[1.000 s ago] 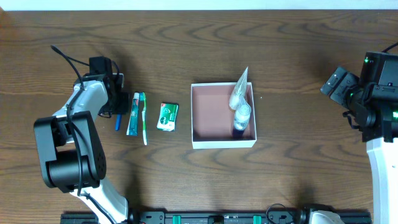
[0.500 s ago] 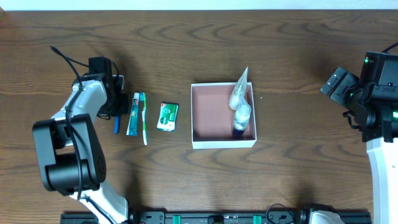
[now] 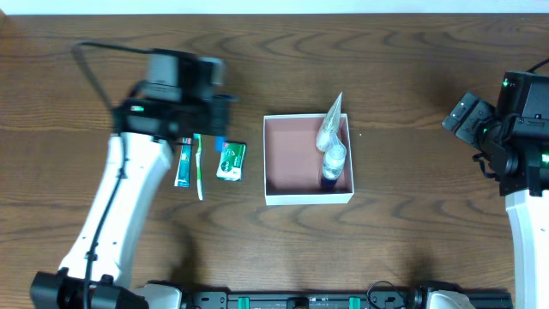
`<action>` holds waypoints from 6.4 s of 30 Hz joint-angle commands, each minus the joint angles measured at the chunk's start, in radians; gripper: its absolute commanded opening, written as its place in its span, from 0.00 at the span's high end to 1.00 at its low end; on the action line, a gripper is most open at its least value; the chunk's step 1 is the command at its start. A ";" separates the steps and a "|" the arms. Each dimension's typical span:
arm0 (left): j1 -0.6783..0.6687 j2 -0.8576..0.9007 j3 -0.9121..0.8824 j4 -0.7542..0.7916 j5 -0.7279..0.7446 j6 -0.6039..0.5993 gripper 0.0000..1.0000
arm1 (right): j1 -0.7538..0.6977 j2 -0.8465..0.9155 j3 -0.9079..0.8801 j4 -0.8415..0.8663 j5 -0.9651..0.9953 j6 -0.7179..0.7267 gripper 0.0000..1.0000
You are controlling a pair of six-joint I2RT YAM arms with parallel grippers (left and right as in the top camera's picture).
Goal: Pack container
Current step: 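Carry the razor into the box and release it, then move the left gripper to the Colgate toothpaste tube and grasp it, then place the toothpaste tube into the box beside the razor, then grasp the green toothbrush with the left gripper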
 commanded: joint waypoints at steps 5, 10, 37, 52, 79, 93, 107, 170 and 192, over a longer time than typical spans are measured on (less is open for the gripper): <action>-0.220 0.110 -0.002 0.028 -0.134 -0.182 0.94 | -0.006 0.001 0.007 0.000 0.003 -0.004 0.01; -0.299 0.235 -0.002 0.074 -0.166 -0.228 0.94 | -0.006 0.001 0.007 0.000 0.003 -0.004 0.01; -0.319 0.334 0.068 0.074 -0.206 -0.384 0.61 | -0.006 0.001 0.007 0.000 0.003 -0.004 0.01; -0.102 0.163 0.072 -0.251 -0.568 -0.206 0.28 | -0.006 0.001 0.007 0.000 0.003 -0.004 0.01; 0.298 0.521 0.014 -0.120 -0.281 0.152 0.30 | -0.006 0.001 0.007 0.000 0.003 -0.004 0.01; 0.298 0.560 0.015 -0.126 -0.280 0.129 0.78 | -0.006 0.001 0.007 0.000 0.003 -0.004 0.01; 0.210 0.266 0.227 -0.386 -0.066 0.005 0.90 | -0.006 0.001 0.007 0.000 0.003 -0.004 0.01; -0.032 0.181 0.159 -0.336 -0.510 -0.208 0.17 | -0.006 0.001 0.007 0.000 0.003 -0.004 0.01; 0.179 0.573 0.066 -0.203 -0.250 0.025 0.41 | -0.006 0.001 0.007 0.000 0.003 -0.004 0.01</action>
